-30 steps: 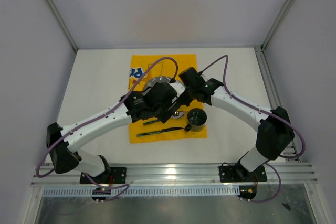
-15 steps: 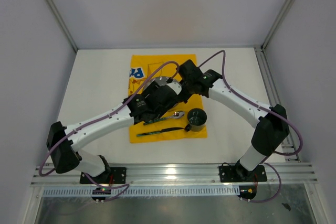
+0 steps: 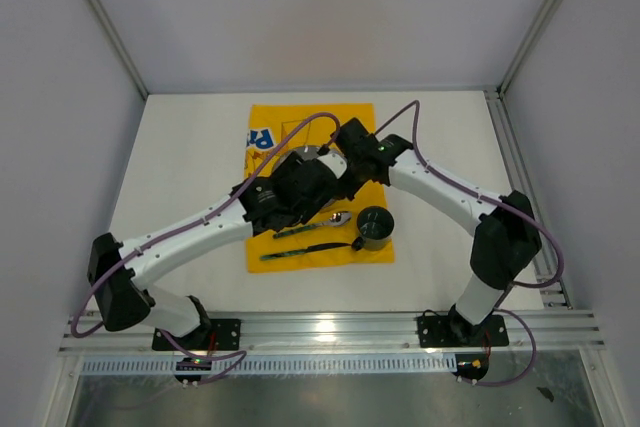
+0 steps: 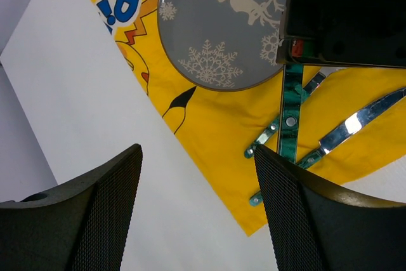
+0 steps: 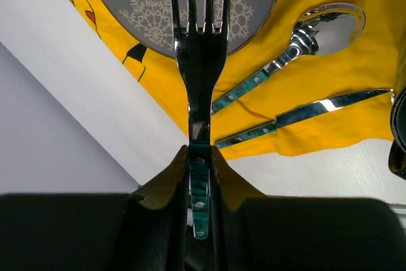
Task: Set the dinner table for one person
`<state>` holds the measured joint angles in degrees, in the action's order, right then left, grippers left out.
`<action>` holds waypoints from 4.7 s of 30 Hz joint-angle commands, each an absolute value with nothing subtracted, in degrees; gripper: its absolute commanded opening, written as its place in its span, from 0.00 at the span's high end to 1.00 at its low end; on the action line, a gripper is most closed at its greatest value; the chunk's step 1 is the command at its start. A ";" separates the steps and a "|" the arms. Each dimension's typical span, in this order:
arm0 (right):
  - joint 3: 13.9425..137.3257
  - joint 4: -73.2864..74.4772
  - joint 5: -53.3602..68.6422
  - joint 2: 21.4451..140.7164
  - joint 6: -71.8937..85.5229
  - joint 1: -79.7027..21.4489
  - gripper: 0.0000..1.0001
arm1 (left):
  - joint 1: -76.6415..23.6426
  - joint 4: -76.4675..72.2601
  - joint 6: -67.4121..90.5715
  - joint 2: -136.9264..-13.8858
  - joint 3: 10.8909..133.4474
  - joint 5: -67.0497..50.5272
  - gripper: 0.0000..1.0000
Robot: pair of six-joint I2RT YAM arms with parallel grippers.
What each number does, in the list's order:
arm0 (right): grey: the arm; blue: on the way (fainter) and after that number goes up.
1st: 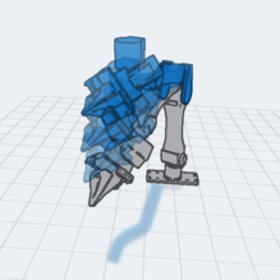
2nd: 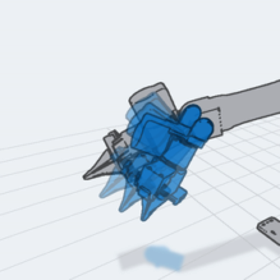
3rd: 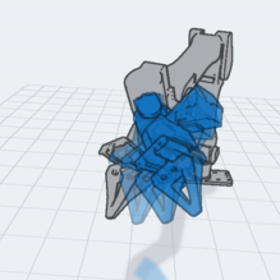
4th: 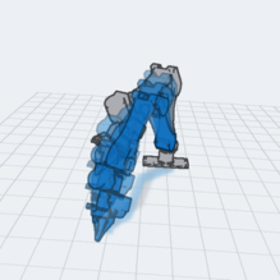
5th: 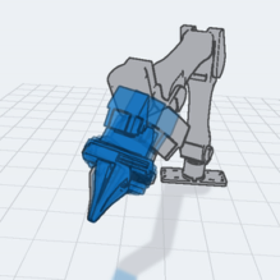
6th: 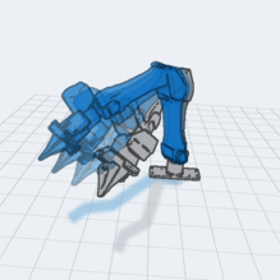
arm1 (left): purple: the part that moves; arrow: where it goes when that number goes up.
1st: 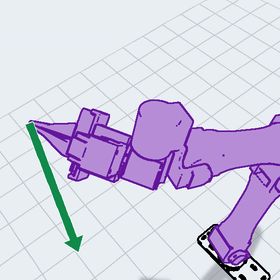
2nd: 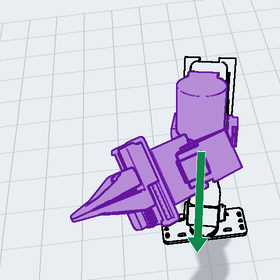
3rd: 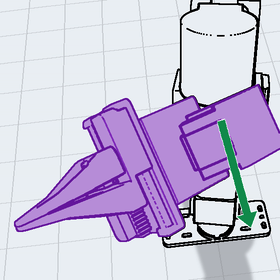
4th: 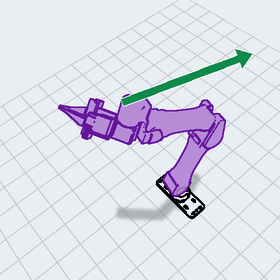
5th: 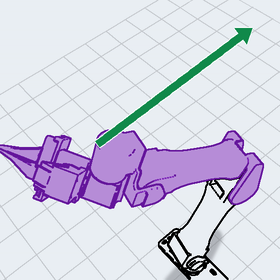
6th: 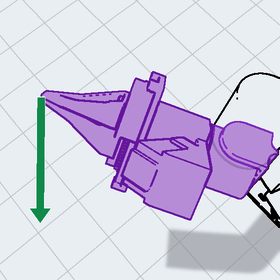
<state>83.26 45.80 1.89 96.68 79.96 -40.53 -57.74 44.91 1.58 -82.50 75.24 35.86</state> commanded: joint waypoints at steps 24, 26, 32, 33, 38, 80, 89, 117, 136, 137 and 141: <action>91.05 45.97 7.73 104.77 79.63 -38.94 0.97 | -57.92 50.80 3.52 -76.38 77.26 20.21 0.26; 91.14 46.05 8.08 104.41 79.11 -38.85 0.97 | -57.92 50.80 2.99 -75.06 75.94 21.00 0.25; 92.46 47.90 8.79 103.62 77.17 -38.41 0.97 | -57.92 51.33 2.20 -72.34 73.39 24.60 0.23; 93.42 49.12 9.05 103.71 77.08 -38.32 0.97 | -57.92 51.33 2.02 -72.07 72.87 25.39 0.23; 95.80 51.42 10.11 103.89 76.47 -38.32 0.97 | -57.92 50.19 2.20 -72.33 71.19 24.35 0.21; 91.93 46.23 12.31 100.90 72.33 -39.11 0.97 | -57.92 54.23 2.37 -92.72 85.08 24.52 0.82; 91.93 45.79 12.30 101.07 73.39 -39.81 0.97 | -57.92 53.26 2.37 -91.32 82.71 23.99 1.00; 91.41 44.91 14.15 102.31 70.93 -39.73 0.26 | -57.92 53.79 3.34 -84.81 79.81 32.25 1.00; 80.88 34.82 -13.88 89.31 25.25 -38.41 0.26 | -57.83 59.23 5.18 -80.08 84.90 35.15 1.00; 79.03 33.06 -14.32 86.51 19.92 -38.41 0.27 | -57.92 59.59 5.62 -79.37 84.99 35.50 1.00; 69.90 22.52 -11.35 80.61 7.76 -38.41 0.30 | -57.74 60.64 6.68 -77.26 84.81 35.07 1.00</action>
<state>74.24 33.10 -10.00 85.08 23.31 -38.39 -57.71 59.11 5.04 -79.85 82.52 33.52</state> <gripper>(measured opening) 0.709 0.160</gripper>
